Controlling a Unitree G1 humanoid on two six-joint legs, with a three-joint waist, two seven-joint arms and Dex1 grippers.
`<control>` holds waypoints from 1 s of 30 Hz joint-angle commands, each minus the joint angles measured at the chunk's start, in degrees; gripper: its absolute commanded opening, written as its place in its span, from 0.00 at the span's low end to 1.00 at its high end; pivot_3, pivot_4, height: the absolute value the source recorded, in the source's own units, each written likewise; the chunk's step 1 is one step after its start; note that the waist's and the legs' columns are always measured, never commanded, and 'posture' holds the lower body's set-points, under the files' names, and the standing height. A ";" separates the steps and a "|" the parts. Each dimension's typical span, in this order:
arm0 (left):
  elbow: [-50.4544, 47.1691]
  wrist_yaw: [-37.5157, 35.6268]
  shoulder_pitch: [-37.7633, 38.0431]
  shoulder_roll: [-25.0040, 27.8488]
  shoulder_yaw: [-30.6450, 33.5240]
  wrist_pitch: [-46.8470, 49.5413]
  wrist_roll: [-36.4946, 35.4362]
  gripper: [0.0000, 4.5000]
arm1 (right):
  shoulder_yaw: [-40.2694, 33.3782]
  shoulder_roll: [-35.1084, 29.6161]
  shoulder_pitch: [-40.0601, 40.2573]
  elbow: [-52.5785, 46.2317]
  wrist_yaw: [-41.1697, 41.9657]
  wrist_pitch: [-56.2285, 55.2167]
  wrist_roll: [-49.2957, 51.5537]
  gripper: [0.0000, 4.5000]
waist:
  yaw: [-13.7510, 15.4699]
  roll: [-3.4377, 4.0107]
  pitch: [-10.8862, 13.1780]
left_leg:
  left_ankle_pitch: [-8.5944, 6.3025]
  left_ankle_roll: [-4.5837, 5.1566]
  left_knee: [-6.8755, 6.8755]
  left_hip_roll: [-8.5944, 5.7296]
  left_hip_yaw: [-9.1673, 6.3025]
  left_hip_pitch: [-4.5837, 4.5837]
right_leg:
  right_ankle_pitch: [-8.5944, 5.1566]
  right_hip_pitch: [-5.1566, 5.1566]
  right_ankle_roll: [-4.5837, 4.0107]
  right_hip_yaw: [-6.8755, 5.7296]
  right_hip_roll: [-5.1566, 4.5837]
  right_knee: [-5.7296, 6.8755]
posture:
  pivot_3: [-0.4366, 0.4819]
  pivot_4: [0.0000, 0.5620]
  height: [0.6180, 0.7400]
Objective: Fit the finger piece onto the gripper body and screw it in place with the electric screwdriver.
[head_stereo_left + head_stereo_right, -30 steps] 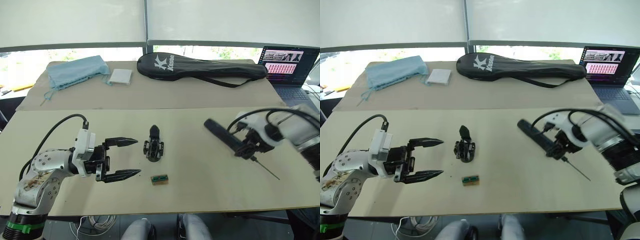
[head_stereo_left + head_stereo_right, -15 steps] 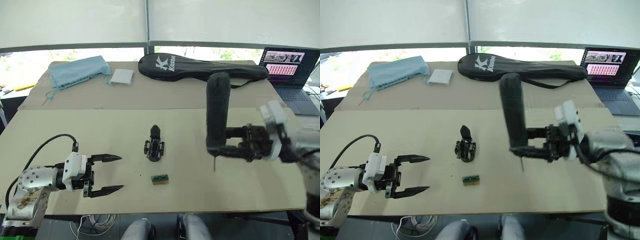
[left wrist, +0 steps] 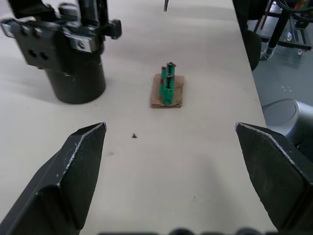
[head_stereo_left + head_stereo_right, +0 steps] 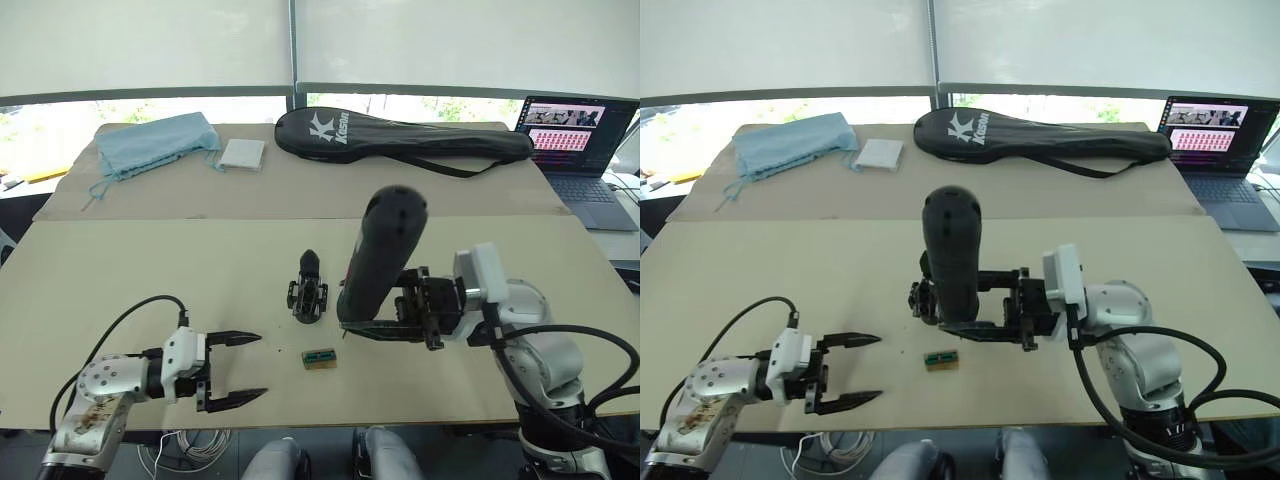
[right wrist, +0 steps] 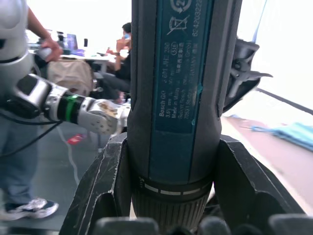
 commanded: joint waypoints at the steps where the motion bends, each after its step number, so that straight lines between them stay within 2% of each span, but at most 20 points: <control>1: -1.90 4.22 -2.55 -1.73 -2.60 1.05 2.49 1.00 | 0.38 -0.85 -2.53 1.05 1.99 -2.28 1.36 0.43 | 0.08 0.00 0.00 | 0.00 0.00 0.00 0.00 0.00 0.00 | 0.00 0.00 0.00 0.00 0.00 0.00 | 0.48 0.27 1.00; 11: -3.18 8.64 -4.70 -4.27 -8.57 4.26 4.74 1.00 | 3.30 -0.05 -4.82 4.81 2.99 -5.40 0.06 0.43 | -0.04 -0.02 -0.01 | 0.00 0.03 0.01 0.04 0.00 -0.01 | 0.00 -0.04 -0.02 0.06 0.00 0.04 | 0.48 0.27 1.00; 30: -1.30 9.25 -6.98 -5.39 -13.63 2.62 7.15 1.00 | 6.57 -0.42 -4.62 3.40 0.64 -3.47 0.29 0.43 | 0.11 -0.02 -0.01 | -0.02 0.08 0.01 0.02 0.00 -0.01 | 0.00 -0.04 -0.02 0.08 -0.05 0.06 | 0.48 0.27 1.00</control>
